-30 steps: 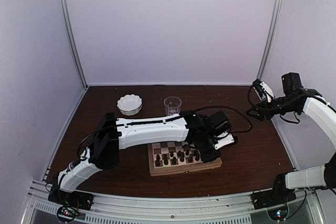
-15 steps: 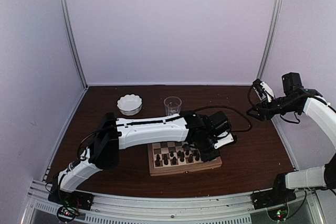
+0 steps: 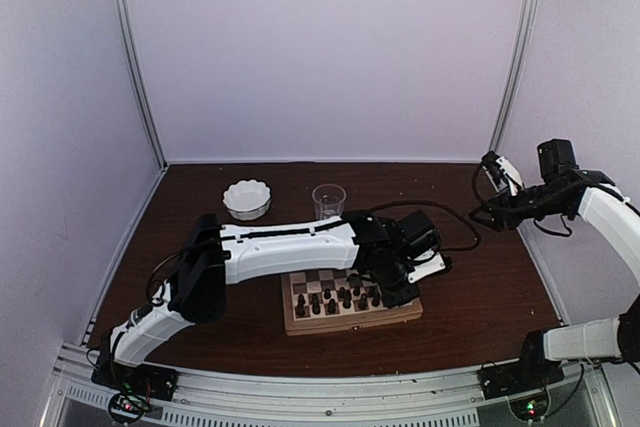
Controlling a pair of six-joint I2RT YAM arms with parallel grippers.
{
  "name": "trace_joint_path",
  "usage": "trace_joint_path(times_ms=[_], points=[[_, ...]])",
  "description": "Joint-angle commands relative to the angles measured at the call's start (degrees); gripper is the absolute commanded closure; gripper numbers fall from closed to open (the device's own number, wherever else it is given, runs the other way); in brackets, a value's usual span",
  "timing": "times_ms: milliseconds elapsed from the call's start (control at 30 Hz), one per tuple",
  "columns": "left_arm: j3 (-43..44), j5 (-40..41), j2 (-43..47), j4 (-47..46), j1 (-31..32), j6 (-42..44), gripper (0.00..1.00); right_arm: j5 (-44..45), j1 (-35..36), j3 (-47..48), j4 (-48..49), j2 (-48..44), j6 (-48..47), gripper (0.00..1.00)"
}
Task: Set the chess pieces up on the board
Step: Place the rook at a7, then reset both arms
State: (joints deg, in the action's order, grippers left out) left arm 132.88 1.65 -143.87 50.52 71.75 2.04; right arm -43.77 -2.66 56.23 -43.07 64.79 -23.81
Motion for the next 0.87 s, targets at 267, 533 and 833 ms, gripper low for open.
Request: trace_joint_path(times_ms=[267,533,833], points=[[1.0,10.5,15.0,0.8,-0.1,2.7,0.49,6.3,-0.3,8.9,-4.2,-3.8,-0.4,0.37],[-20.7,15.9,38.7,2.7,-15.0,-6.0,0.04,20.1,-0.3,16.5,0.6,-5.7,13.5,0.01],[-50.1,21.2,62.1,-8.3,-29.3,-12.9,0.02,18.6,-0.3,11.9,6.1,-10.3,17.5,0.01]])
